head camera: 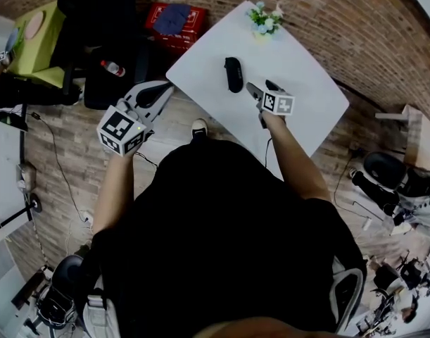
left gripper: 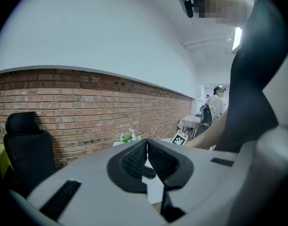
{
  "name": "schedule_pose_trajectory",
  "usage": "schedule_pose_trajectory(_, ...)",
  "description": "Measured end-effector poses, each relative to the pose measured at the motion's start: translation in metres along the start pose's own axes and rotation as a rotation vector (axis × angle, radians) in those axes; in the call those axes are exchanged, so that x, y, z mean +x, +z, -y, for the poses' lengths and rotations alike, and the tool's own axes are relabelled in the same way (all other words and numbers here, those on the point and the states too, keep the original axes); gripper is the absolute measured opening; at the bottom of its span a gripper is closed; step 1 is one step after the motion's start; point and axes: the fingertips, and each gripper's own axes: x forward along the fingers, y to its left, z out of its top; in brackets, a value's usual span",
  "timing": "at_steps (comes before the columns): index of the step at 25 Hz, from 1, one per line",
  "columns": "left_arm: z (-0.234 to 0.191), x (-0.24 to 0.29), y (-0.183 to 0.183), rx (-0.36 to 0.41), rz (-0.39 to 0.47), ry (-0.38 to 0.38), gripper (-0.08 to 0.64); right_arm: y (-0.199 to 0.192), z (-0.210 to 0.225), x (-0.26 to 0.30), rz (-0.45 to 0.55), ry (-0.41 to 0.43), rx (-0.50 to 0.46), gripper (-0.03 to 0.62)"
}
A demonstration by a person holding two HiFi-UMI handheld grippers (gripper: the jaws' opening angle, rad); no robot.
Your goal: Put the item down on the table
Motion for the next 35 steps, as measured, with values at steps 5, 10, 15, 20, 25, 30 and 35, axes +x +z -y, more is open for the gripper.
schedule_pose_trajectory(5, 0.013, -0.001, 0.002, 0.002, 0.006, -0.004, 0.011, 0.004, -0.005, -0.019, 0.025, 0.016, -0.004, 0.382)
schedule_pose_trajectory(10, 0.027, 0.000, -0.002, -0.011, -0.008, -0.014, 0.011, 0.008, -0.003, -0.035, 0.052, 0.025, -0.012, 0.379)
schedule_pose_trajectory(15, 0.035, 0.007, 0.002, 0.002, -0.007, -0.014, 0.011, 0.012, 0.000, -0.048, 0.076, 0.034, -0.016, 0.356)
schedule_pose_trajectory(20, 0.048, 0.014, 0.004, 0.008, -0.011, -0.024, 0.011, 0.015, 0.001, -0.063, 0.095, 0.039, -0.033, 0.350)
schedule_pose_trajectory(25, 0.060, 0.020, 0.007, 0.014, -0.007, -0.032, 0.011, 0.021, -0.004, -0.082, 0.124, 0.053, -0.070, 0.321)
schedule_pose_trajectory(30, 0.076, 0.023, 0.015, 0.025, 0.023, -0.040, 0.011, 0.021, -0.005, -0.107, 0.140, 0.049, -0.090, 0.292)
schedule_pose_trajectory(35, 0.092, 0.031, 0.018, 0.030, 0.027, -0.061, 0.011, 0.019, -0.004, -0.129, 0.155, 0.048, -0.104, 0.252)
